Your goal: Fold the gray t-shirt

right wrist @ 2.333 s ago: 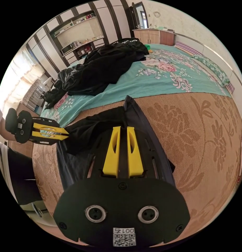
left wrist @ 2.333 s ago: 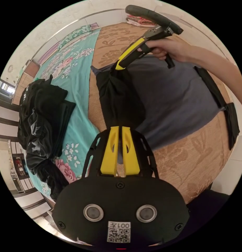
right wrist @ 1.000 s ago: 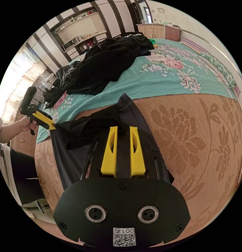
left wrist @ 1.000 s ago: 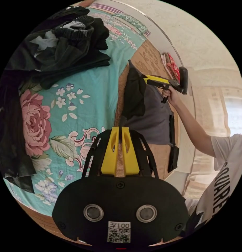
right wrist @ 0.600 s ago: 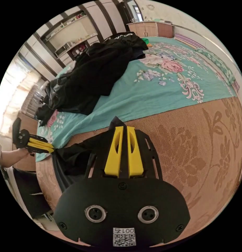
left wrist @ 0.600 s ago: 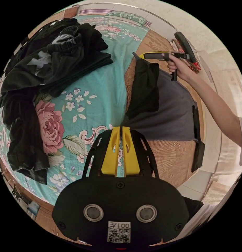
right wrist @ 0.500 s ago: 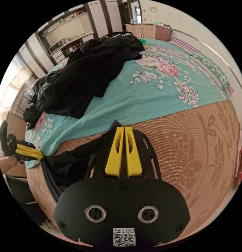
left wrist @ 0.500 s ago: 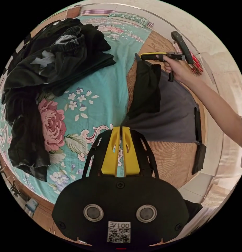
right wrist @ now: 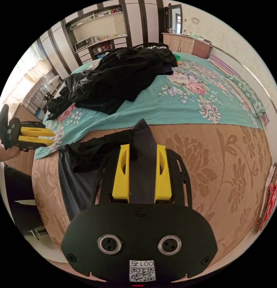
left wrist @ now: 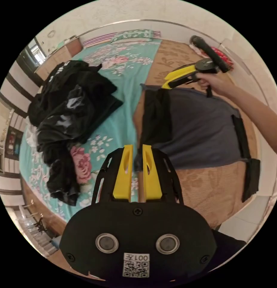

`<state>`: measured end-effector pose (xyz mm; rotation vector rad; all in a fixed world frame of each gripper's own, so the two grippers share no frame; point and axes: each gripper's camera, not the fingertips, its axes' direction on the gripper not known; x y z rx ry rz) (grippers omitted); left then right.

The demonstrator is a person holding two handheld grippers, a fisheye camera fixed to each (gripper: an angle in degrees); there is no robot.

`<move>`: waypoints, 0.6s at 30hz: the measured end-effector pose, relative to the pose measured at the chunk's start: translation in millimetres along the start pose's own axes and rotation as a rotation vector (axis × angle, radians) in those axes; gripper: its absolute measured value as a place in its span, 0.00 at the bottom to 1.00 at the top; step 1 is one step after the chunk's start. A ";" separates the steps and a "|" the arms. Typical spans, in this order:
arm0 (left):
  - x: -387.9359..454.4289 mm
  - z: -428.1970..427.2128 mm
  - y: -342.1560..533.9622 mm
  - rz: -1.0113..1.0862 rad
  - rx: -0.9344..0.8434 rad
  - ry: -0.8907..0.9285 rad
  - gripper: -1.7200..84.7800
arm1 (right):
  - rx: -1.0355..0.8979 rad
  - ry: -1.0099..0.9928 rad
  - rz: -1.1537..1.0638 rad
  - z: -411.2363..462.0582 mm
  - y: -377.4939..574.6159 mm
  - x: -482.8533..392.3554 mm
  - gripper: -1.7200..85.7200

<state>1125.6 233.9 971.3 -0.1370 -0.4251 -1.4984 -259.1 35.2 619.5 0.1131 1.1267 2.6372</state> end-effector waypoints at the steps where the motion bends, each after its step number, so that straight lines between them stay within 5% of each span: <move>1: 12.7 3.0 -6.2 0.022 -0.001 0.087 0.09 | -0.019 -0.010 -0.009 3.4 -1.4 -0.8 0.14; 5: 50.3 23.4 -20.3 0.033 -0.035 0.020 0.07 | -0.169 -0.096 -0.063 27.2 -6.1 -5.6 0.07; 12: 70.4 25.7 -9.2 -0.042 -0.072 -0.005 0.01 | -0.026 -0.023 -0.084 12.5 10.9 -13.5 0.04; 18: 85.9 -8.4 9.2 0.045 0.037 -0.077 0.01 | 0.053 -0.170 -0.017 16.5 41.0 4.6 0.04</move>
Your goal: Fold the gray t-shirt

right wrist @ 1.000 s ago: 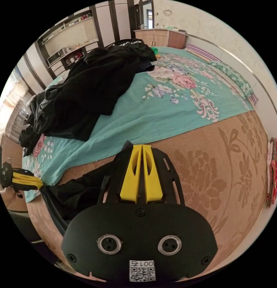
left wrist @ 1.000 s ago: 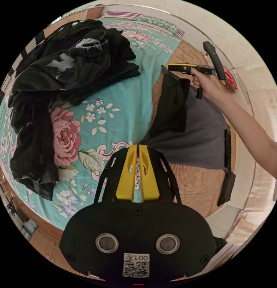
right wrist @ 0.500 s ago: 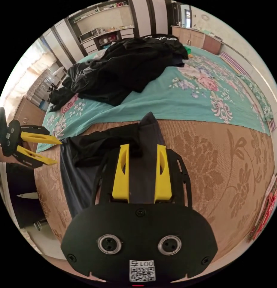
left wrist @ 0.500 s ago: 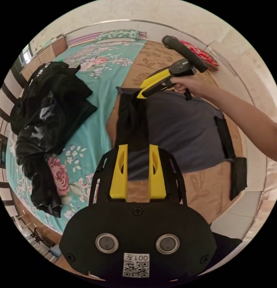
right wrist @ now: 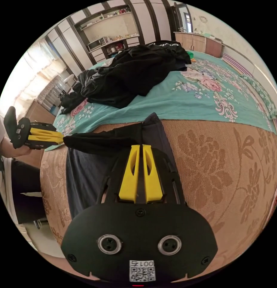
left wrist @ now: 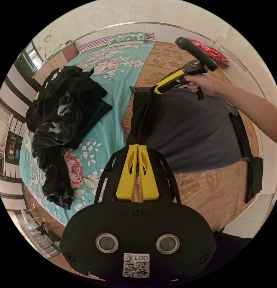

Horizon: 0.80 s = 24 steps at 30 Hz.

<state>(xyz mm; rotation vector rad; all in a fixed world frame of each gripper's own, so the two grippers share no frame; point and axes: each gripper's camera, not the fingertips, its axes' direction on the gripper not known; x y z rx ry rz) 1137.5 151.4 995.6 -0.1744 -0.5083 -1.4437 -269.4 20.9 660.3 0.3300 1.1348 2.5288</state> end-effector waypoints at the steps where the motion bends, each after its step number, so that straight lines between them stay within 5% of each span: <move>1: 5.5 -4.5 2.8 0.035 0.015 -0.014 0.01 | 0.011 -0.017 0.008 0.2 3.1 1.8 0.04; 10: 85.4 13.6 13.6 0.426 -0.090 -0.009 0.01 | -0.005 -0.033 0.033 3.7 43.7 2.9 0.09; 15: 95.6 5.1 16.6 0.360 -0.094 -0.001 0.01 | -0.065 0.066 0.031 -11.7 65.9 -12.3 0.09; 24: 79.5 34.5 0.5 0.250 -0.209 0.033 0.01 | 0.098 -0.093 -0.010 -22.6 74.6 -75.4 0.09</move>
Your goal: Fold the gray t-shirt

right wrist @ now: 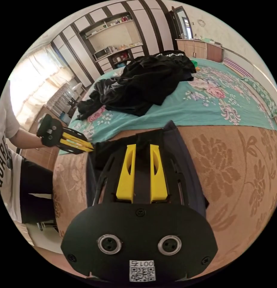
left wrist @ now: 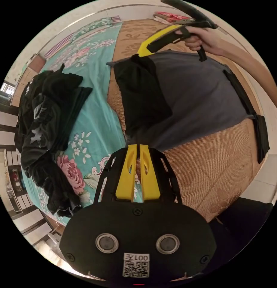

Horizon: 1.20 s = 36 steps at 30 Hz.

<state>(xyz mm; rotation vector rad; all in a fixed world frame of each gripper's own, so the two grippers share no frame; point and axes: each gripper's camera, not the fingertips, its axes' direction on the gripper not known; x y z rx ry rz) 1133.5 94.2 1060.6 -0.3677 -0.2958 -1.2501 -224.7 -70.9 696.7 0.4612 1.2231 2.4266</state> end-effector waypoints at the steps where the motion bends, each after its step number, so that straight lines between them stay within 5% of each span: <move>1: 0.4 -1.9 0.3 -0.010 0.019 0.000 0.01 | 0.011 -0.029 -0.004 1.1 1.2 -5.3 0.08; 4: -6.2 -7.1 5.6 -0.160 0.014 -0.112 0.01 | 0.019 -0.085 -0.035 12.6 7.9 -38.1 0.06; 9: -18.7 -2.0 15.1 -0.345 -0.012 0.007 0.01 | -0.155 0.033 -0.073 66.9 26.7 -94.2 0.04; 22: 46.9 -2.3 -49.1 -0.081 0.141 0.108 0.01 | -0.056 0.173 0.179 24.9 109.4 -154.4 0.06; 26: 61.8 6.5 -55.8 -0.103 0.119 0.065 0.01 | -0.043 0.101 0.329 18.8 129.8 -141.7 0.09; 30: 67.5 12.6 -56.6 -0.167 0.057 -0.035 0.01 | -0.070 0.302 0.327 24.0 154.5 -167.2 0.05; 36: 86.0 11.0 -63.4 -0.185 0.028 -0.023 0.01 | -0.051 0.300 0.497 -5.8 211.1 -194.9 0.05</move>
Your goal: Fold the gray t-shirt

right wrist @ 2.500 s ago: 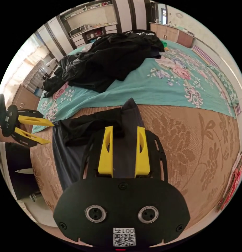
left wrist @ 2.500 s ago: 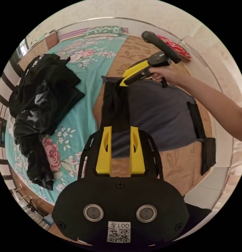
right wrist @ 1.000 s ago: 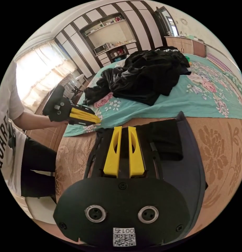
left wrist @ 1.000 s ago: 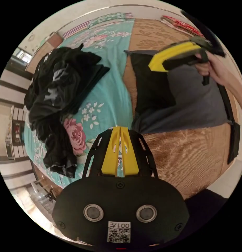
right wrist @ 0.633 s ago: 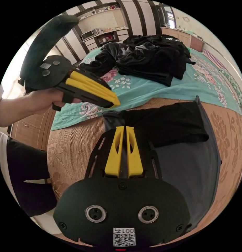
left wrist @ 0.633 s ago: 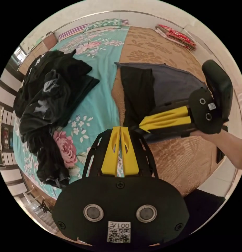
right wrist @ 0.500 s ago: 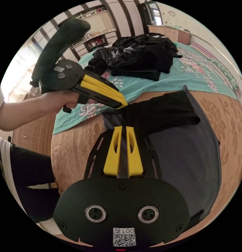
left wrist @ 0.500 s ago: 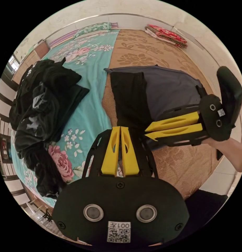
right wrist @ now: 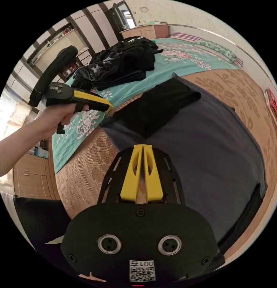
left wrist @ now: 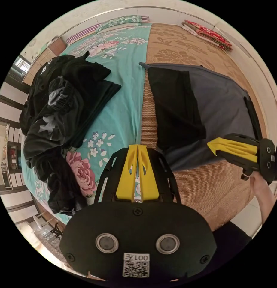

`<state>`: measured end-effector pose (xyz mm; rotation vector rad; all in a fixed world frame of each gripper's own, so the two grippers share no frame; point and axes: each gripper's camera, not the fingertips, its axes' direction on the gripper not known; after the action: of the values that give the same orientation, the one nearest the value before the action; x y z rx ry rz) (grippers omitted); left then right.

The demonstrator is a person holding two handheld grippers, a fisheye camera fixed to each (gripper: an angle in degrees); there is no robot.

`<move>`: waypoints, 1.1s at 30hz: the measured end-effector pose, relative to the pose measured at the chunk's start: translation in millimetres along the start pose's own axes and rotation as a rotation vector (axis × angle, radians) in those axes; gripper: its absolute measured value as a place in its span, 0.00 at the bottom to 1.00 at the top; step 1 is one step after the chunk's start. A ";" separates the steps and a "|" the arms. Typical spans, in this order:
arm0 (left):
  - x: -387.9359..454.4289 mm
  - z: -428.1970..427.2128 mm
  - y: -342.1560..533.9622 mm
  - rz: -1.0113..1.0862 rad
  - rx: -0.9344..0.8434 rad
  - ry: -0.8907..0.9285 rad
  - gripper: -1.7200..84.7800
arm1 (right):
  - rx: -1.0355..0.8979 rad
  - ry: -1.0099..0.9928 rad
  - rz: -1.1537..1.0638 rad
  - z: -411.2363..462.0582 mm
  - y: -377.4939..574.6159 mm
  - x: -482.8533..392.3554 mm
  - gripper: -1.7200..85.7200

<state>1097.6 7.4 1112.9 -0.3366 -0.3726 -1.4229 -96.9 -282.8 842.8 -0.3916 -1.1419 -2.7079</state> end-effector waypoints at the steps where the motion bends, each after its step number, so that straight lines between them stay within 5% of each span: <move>1: 6.2 -3.1 1.1 0.001 0.002 0.010 0.01 | 0.002 0.002 0.012 -4.9 8.5 1.9 0.06; 11: 88.9 -7.9 18.1 0.088 -0.067 0.086 0.01 | -0.046 0.447 0.484 -134.5 175.0 153.9 0.13; 17: 223.1 -31.8 -8.5 0.372 0.053 0.360 0.02 | 0.054 0.384 0.670 -188.1 231.2 301.8 0.16; 23: 423.2 -56.8 -26.5 0.715 0.247 0.363 0.07 | 0.019 0.121 0.643 -183.3 238.4 396.0 0.16; 33: 570.8 -17.4 -36.1 0.735 0.090 0.347 0.07 | -0.082 0.124 0.487 -197.0 262.9 451.0 0.11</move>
<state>1124.6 -512.3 1350.8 -0.1219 -0.0118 -0.7168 -490.3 -633.3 1026.6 -0.4404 -0.7808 -2.3165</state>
